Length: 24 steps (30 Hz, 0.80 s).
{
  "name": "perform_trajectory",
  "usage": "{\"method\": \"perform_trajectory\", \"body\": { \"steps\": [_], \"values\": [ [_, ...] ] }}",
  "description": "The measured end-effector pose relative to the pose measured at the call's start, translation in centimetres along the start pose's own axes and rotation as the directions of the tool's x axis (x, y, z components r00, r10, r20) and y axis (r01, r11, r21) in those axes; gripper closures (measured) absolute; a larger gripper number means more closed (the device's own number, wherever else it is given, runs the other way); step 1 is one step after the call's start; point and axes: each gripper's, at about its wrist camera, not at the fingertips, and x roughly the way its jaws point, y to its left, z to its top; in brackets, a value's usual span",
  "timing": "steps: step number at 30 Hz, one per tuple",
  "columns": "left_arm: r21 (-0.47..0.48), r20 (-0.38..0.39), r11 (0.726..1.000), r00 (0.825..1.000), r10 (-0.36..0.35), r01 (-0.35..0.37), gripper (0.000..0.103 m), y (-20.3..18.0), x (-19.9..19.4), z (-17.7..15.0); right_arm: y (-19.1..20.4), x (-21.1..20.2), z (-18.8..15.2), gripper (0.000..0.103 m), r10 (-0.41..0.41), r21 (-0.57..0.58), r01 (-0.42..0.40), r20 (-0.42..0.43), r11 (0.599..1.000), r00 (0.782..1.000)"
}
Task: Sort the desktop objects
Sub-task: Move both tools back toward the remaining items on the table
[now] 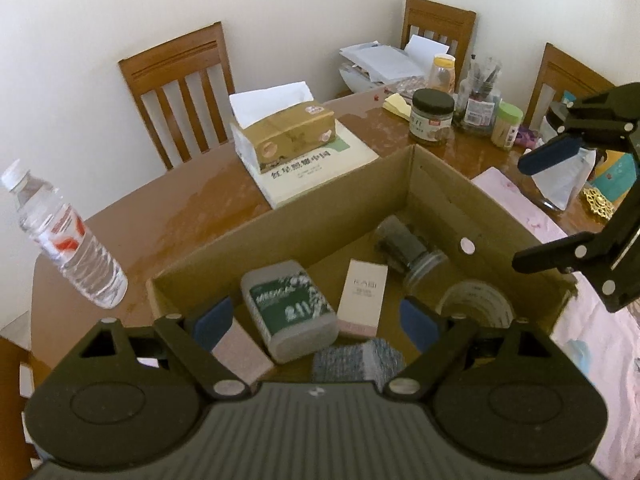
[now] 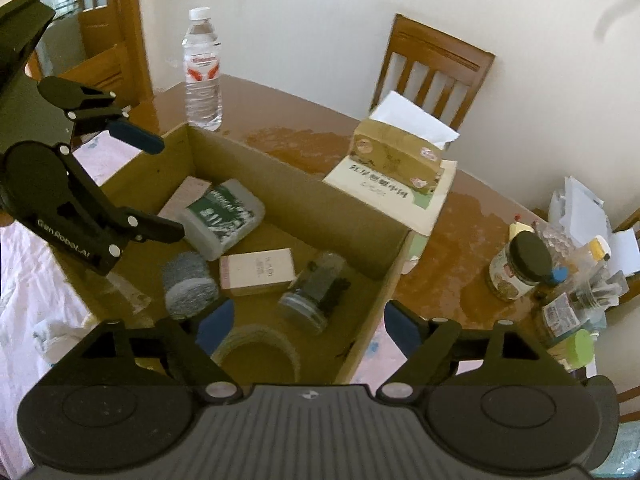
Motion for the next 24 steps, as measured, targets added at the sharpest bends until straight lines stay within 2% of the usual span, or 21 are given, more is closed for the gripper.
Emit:
{"method": "perform_trajectory", "body": {
  "steps": [4, 8, 12, 15, 20, 24],
  "values": [
    [-0.031, -0.009, 1.0, 1.0, -0.005, 0.004, 0.013, 0.0, -1.6, -1.2, 0.7, -0.5, -0.5, 0.017, 0.025, 0.002, -0.025, 0.005, 1.0, 1.0],
    [-0.015, 0.001, 1.0, 1.0, -0.019, 0.019, 0.013, -0.3, -3.0, -2.4, 2.0, -1.8, -1.5, 0.017, 0.027, 0.032, -0.027, 0.015, 0.999, 1.0],
    [-0.004, 0.044, 0.999, 0.998, -0.048, 0.049, 0.013, -0.8, -5.0, -3.7, 3.7, -4.0, -3.3, 0.017, -0.042, 0.071, 0.04, 0.022, 0.997, 0.999],
    [-0.016, 0.045, 0.995, 0.994, -0.095, 0.096, 0.013, -1.2, -6.6, -4.9, 4.7, -5.7, -4.8, 0.016, -0.068, 0.133, 0.066, 0.011, 0.989, 0.998],
    [0.016, 0.046, 0.997, 0.996, -0.08, 0.08, 0.012, -2.4, -8.6, -7.5, 6.7, -8.0, -8.0, 0.012, -0.104, 0.208, 0.099, 0.016, 0.973, 0.994],
    [0.022, 0.032, 0.999, 0.998, -0.045, 0.044, 0.012, -3.4, -9.6, -9.9, 8.3, -8.0, -10.0, 0.01, -0.084, 0.221, 0.078, 0.019, 0.972, 0.996]
  ]
}}
